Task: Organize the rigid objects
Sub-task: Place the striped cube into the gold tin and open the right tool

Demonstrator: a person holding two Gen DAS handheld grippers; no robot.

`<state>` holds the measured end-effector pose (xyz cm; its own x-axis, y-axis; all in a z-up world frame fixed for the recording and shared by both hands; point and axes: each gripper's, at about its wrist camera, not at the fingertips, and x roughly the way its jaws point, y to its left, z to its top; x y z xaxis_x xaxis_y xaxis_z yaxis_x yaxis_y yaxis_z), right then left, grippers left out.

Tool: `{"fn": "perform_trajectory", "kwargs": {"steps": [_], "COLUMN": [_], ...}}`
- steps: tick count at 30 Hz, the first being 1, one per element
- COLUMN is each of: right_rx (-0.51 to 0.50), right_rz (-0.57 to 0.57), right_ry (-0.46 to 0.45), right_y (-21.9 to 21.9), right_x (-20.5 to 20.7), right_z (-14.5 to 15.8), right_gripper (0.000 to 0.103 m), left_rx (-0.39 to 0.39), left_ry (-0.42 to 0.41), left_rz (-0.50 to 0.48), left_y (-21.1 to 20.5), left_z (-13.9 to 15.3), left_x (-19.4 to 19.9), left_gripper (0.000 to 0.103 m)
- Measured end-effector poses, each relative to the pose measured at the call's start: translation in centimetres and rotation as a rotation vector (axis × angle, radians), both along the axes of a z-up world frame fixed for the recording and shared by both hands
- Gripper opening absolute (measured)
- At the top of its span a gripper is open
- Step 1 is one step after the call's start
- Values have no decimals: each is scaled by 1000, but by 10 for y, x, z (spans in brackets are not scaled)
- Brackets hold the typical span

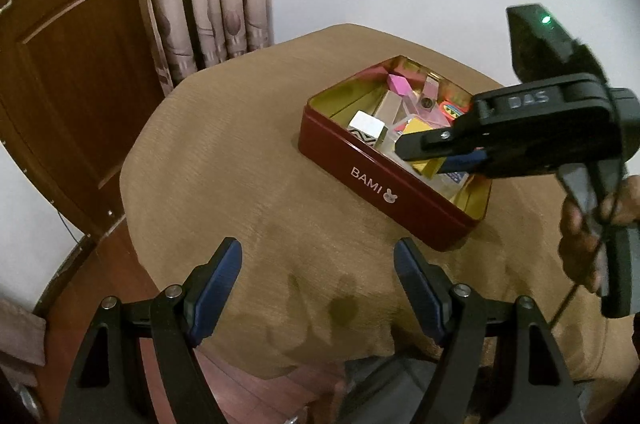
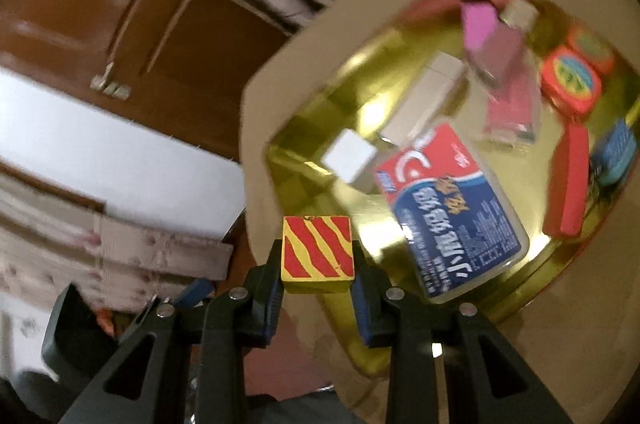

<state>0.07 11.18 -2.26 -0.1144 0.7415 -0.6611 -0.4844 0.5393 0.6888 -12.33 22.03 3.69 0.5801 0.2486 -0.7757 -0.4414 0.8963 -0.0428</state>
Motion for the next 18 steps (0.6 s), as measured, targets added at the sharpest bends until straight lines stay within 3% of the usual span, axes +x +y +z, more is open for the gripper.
{"fn": "perform_trajectory", "kwargs": {"steps": [4, 9, 18], "right_rx": [-74, -248, -231], "right_rz": [-58, -112, -155], "right_ry": [-55, -235, -359], "right_y": [10, 21, 15], "right_x": [0, -11, -39], "right_z": [-7, -4, 10], "right_gripper": [30, 30, 37], "left_rx": [-22, -40, -29], "left_ry": [12, 26, 20], "left_rz": [-1, 4, -8], "left_y": [2, 7, 4], "left_z": [-4, -7, -8], "left_x": [2, 3, 4], "left_gripper": [75, 75, 75]}}
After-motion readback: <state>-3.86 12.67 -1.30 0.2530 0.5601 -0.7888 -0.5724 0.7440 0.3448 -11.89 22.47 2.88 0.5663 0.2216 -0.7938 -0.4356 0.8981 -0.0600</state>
